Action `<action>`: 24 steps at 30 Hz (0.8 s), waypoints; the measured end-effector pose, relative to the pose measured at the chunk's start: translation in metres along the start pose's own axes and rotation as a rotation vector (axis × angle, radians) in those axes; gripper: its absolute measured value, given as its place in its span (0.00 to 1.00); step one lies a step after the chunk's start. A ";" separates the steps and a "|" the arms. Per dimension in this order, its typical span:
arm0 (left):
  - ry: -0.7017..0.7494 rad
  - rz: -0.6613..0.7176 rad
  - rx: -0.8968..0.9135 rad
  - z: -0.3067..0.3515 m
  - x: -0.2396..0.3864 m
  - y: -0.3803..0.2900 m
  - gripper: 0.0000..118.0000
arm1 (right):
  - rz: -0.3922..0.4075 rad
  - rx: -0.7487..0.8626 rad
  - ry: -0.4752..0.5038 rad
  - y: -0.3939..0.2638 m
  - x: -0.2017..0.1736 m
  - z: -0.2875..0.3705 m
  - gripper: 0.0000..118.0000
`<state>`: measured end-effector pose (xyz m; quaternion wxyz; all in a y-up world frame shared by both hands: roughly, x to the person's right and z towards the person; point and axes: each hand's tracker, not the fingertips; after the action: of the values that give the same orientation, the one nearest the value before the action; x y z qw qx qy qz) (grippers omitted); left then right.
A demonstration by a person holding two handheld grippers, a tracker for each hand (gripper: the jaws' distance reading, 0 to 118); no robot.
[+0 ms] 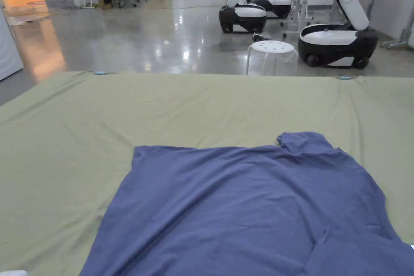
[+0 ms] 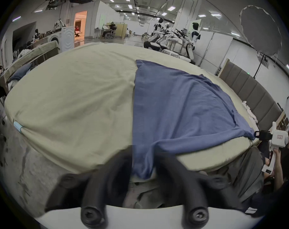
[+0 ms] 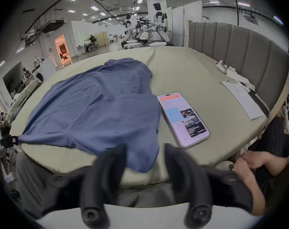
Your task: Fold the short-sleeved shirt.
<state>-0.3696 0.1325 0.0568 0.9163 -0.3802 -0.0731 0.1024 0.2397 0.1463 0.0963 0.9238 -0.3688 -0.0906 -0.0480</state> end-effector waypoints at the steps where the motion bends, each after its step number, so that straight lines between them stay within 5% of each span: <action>1: 0.062 -0.030 -0.002 0.006 0.008 0.001 0.39 | 0.001 0.004 -0.009 0.001 0.002 0.001 0.57; 4: 0.063 -0.056 0.071 0.024 0.017 0.002 0.55 | 0.001 0.070 0.002 0.006 0.008 0.018 0.57; 11: 0.146 -0.151 0.388 0.088 0.064 0.019 0.59 | 0.056 0.368 0.088 0.039 -0.016 0.079 0.58; 16: 0.084 -0.185 0.526 0.109 0.101 0.026 0.58 | 0.026 0.415 0.150 0.052 -0.037 0.080 0.57; 19: 0.081 -0.201 0.566 0.113 0.120 0.029 0.43 | 0.038 0.425 0.204 0.054 -0.051 0.083 0.36; 21: 0.091 -0.229 0.565 0.114 0.131 0.030 0.08 | 0.055 0.418 0.215 0.053 -0.061 0.083 0.11; 24: 0.102 -0.250 0.551 0.112 0.141 0.024 0.02 | 0.097 0.406 0.206 0.049 -0.073 0.082 0.00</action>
<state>-0.2600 0.2597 0.1254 0.9929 -0.1101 -0.0424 -0.0143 0.1647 0.2400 0.1069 0.9847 -0.1725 0.0145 -0.0216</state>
